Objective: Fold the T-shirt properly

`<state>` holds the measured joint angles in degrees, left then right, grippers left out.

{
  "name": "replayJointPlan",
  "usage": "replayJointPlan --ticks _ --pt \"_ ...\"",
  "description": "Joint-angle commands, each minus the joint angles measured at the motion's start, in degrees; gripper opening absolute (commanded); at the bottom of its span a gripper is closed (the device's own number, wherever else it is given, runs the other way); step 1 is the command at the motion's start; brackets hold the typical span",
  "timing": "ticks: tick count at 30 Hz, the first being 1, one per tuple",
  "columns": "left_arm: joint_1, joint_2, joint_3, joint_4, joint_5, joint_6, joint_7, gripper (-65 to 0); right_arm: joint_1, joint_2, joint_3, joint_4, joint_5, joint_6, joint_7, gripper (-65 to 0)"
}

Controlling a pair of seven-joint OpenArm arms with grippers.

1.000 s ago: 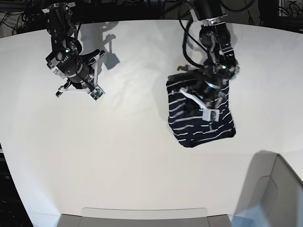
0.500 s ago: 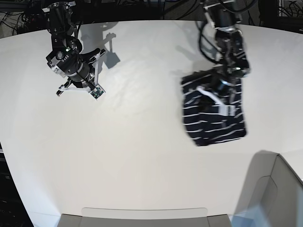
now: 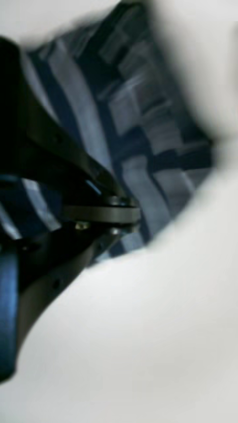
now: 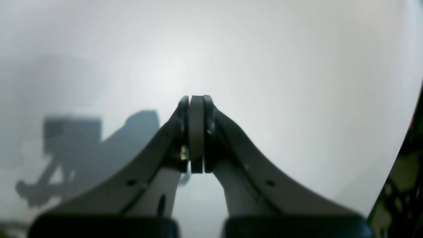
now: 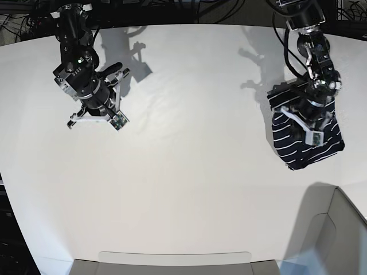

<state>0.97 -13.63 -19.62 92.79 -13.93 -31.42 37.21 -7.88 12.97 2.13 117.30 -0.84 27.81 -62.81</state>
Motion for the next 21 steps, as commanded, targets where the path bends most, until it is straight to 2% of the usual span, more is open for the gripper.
replayJointPlan --ticks 1,5,10,15,19,21 --pt "0.7 0.1 -0.2 3.7 -0.5 0.0 -1.3 -65.0 0.5 0.3 0.5 1.1 0.1 -0.1 2.8 -65.0" --pt "5.2 3.2 -2.6 14.7 -0.4 0.0 -1.6 -65.0 -2.1 0.7 0.6 1.3 0.1 -0.1 10.0 -65.0" --pt "12.3 7.3 -8.6 23.9 -0.4 0.0 -1.6 -65.0 -7.5 0.7 0.6 1.4 0.1 -0.2 15.4 -65.0" --pt "19.9 8.9 -10.6 24.3 -0.5 0.0 -2.0 -65.0 -15.2 0.7 0.9 1.7 0.1 -0.5 23.9 -65.0" --pt "28.3 9.9 -11.7 24.3 -0.5 0.1 -1.4 -65.0 -23.8 0.5 4.9 1.8 0.1 -0.6 32.5 -65.0" --pt "31.7 9.7 -12.0 24.3 -0.2 0.1 -1.3 -65.0 -27.9 0.6 6.9 1.8 0.1 -0.6 33.8 -65.0"
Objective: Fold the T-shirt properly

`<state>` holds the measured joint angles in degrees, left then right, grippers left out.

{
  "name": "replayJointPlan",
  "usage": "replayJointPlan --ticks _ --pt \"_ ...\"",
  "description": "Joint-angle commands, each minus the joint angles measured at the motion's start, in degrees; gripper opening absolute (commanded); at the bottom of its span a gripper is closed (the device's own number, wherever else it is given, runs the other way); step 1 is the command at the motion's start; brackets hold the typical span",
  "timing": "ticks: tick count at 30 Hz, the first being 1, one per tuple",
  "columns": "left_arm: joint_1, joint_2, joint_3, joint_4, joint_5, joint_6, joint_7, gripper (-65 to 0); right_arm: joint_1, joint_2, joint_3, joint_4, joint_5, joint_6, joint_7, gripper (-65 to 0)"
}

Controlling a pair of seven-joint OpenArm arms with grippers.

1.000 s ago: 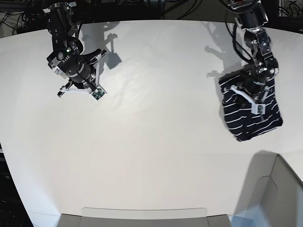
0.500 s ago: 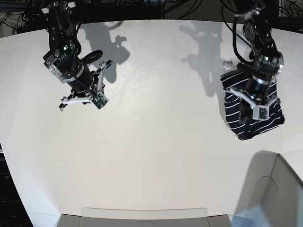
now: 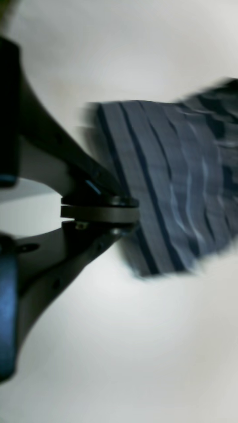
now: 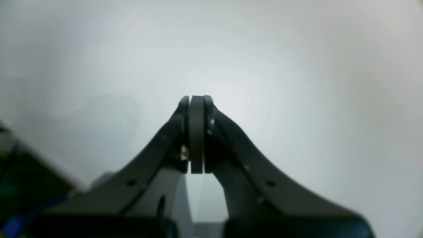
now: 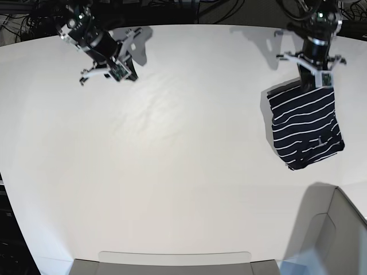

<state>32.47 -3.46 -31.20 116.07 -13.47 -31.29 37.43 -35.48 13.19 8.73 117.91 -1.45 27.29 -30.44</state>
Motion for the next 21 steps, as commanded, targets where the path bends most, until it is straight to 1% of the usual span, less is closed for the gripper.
replayJointPlan --ticks 1,4,6,8,11,15,17,19,21 --pt "2.3 -0.4 -0.8 1.1 -0.6 0.0 -1.5 -65.0 -2.2 0.5 1.3 1.2 0.7 -0.1 1.6 -65.0" --pt "7.8 -0.4 -2.8 1.2 -0.6 0.0 -1.2 -65.0 -8.0 0.5 4.9 1.2 0.7 -0.1 1.7 -65.0" --pt "11.9 -0.4 -3.1 1.2 -0.6 0.0 1.8 -65.0 -13.0 0.7 7.6 1.2 0.7 -0.1 1.8 -65.0" --pt "15.0 -0.4 -3.1 1.1 -0.6 0.0 3.2 -65.0 -16.9 0.9 9.4 1.1 0.7 -0.1 1.8 -65.0" --pt "19.1 -0.1 -3.1 1.0 -0.9 0.0 3.3 -65.0 -23.5 2.9 10.8 1.0 0.7 -0.1 1.5 -65.0" --pt "23.4 0.0 -2.7 -0.4 -1.1 -0.1 3.8 -65.0 -32.0 6.1 10.6 0.6 0.7 -0.1 1.1 -65.0" --pt "24.5 0.1 -1.4 -3.1 -1.0 -0.1 3.8 -65.0 -34.4 8.4 9.8 -0.3 0.7 0.0 -1.4 -65.0" --pt "24.5 0.1 0.9 -7.5 -0.6 -0.1 3.8 -65.0 -34.5 12.1 8.7 -3.8 0.7 0.0 -3.1 -65.0" --pt "24.5 0.1 3.6 -13.5 -0.6 -0.1 3.7 -65.0 -34.0 16.4 7.1 -9.6 0.7 0.0 -3.1 -65.0"
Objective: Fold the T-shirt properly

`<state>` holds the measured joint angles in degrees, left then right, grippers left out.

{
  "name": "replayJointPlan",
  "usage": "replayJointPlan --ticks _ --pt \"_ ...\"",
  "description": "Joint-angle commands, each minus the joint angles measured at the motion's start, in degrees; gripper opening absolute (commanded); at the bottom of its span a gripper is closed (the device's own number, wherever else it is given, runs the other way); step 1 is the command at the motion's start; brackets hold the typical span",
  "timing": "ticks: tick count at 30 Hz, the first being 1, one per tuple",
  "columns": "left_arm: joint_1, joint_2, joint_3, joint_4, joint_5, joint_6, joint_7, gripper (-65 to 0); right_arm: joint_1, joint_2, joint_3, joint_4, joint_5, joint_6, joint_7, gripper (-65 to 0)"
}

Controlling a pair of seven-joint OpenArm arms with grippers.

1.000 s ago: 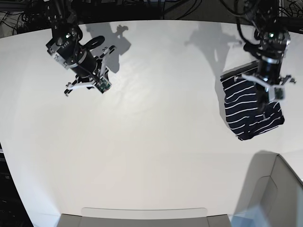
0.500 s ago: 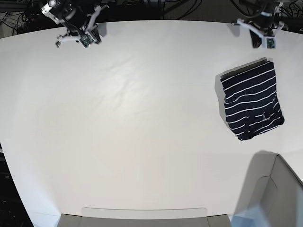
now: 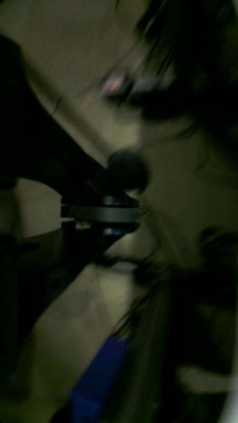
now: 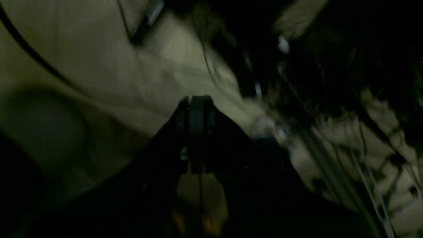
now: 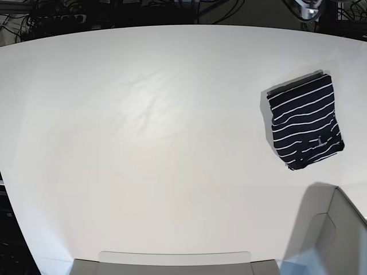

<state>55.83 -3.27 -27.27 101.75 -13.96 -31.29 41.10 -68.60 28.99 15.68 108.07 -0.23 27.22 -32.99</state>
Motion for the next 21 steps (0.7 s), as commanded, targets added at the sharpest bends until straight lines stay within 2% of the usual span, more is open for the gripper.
replayJointPlan --ticks 1,4,7,11,15,17,21 --pt "0.7 -0.1 1.3 -2.3 -0.2 -0.1 -0.1 -65.0 0.2 2.8 -1.1 -2.4 -0.5 0.1 -0.5 -65.0" --pt "-1.4 -0.2 4.6 -12.2 -0.2 -0.1 -1.1 -65.0 5.5 7.9 -8.0 -11.2 -0.5 0.0 0.1 -65.0" --pt "-4.9 -0.2 6.8 -18.9 -0.1 -0.1 -3.2 -65.0 10.9 10.2 -14.7 -18.3 -0.8 0.0 1.6 -65.0" --pt "-10.3 -0.5 8.8 -31.2 -0.1 -0.1 -6.0 -65.0 22.2 11.8 -28.2 -30.2 -1.0 0.0 2.6 -65.0" --pt "-18.4 -1.1 8.5 -46.9 0.0 0.0 -10.6 -65.0 34.4 12.2 -43.9 -43.8 -1.0 0.0 4.6 -65.0" --pt "-22.0 -2.6 8.8 -54.5 0.9 0.0 -13.9 -65.0 40.9 11.6 -51.2 -51.1 -1.0 0.0 5.9 -65.0" --pt "-28.0 -3.1 8.8 -65.1 5.4 0.0 -19.7 -65.0 51.3 7.5 -62.1 -65.4 -0.8 0.0 9.4 -65.0"
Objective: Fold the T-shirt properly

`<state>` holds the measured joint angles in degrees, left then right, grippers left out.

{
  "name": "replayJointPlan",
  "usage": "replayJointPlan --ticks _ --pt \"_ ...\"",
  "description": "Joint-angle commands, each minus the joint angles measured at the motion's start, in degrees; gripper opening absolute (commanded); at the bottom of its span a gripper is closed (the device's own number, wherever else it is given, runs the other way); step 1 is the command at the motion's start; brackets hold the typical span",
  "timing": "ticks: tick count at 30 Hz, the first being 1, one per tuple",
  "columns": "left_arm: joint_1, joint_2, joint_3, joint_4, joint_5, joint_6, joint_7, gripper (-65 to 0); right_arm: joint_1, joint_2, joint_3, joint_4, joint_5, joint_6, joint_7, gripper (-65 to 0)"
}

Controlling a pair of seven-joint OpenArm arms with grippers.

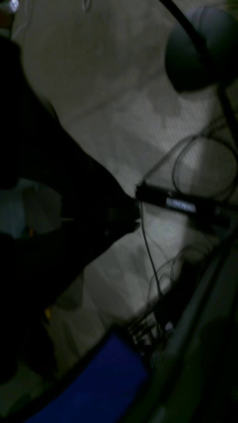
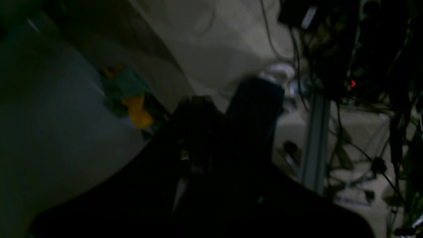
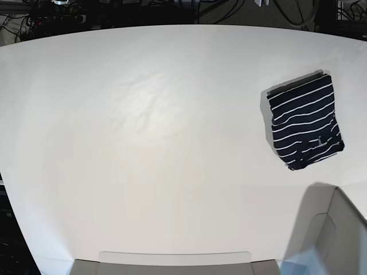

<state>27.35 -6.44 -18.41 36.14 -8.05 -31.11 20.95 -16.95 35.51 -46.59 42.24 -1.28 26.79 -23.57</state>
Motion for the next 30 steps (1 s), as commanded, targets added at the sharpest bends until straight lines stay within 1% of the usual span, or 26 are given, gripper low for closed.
replayJointPlan --ticks 1,3,5,7,9,12,15,20,22,27,30 --pt "-0.9 0.1 -0.1 -1.5 0.9 -0.1 -1.2 -65.0 1.6 0.0 -1.4 -2.9 0.3 0.4 1.3 -65.0" --pt "-2.8 0.2 -0.1 -4.6 3.2 -0.1 -4.8 -65.0 4.3 -2.6 -4.0 -7.5 0.1 0.4 4.2 -65.0" --pt "-4.5 0.4 -0.1 -7.8 5.4 -0.1 -8.2 -65.0 6.8 -4.3 -6.6 -11.1 0.1 0.4 6.5 -65.0" --pt "-6.3 0.5 -0.1 -11.7 6.8 -0.1 -10.4 -65.0 9.1 -6.1 -8.9 -14.8 0.1 0.4 8.4 -65.0" --pt "-7.9 0.5 -0.1 -14.4 7.2 -0.1 -11.8 -65.0 11.0 -8.1 -11.2 -18.3 0.1 0.4 11.8 -65.0" --pt "-9.8 0.6 -0.1 -16.8 7.2 -0.2 -12.7 -65.0 13.1 -9.9 -14.4 -22.6 0.1 0.4 17.6 -65.0" --pt "-11.8 0.6 -0.1 -19.7 7.2 -0.2 -12.8 -65.0 15.0 -12.5 -17.0 -28.1 0.1 0.4 21.4 -65.0" --pt "-12.7 0.8 -0.2 -20.3 7.2 -0.2 -12.8 -65.0 16.6 -18.4 -20.3 -36.3 0.1 0.4 21.6 -65.0" --pt "-12.7 1.7 -0.2 -20.3 7.2 -0.2 -12.8 -65.0 16.2 -20.3 -21.6 -37.8 0.1 0.4 21.6 -65.0" --pt "-14.6 4.5 -0.2 -20.3 7.2 -0.2 -12.8 -65.0 13.3 -22.1 -24.9 -37.9 0.1 0.4 21.8 -65.0" --pt "-15.0 5.1 -0.2 -20.3 7.2 -0.2 -12.8 -65.0 11.9 -23.3 -25.6 -38.2 0.1 0.4 21.8 -65.0"
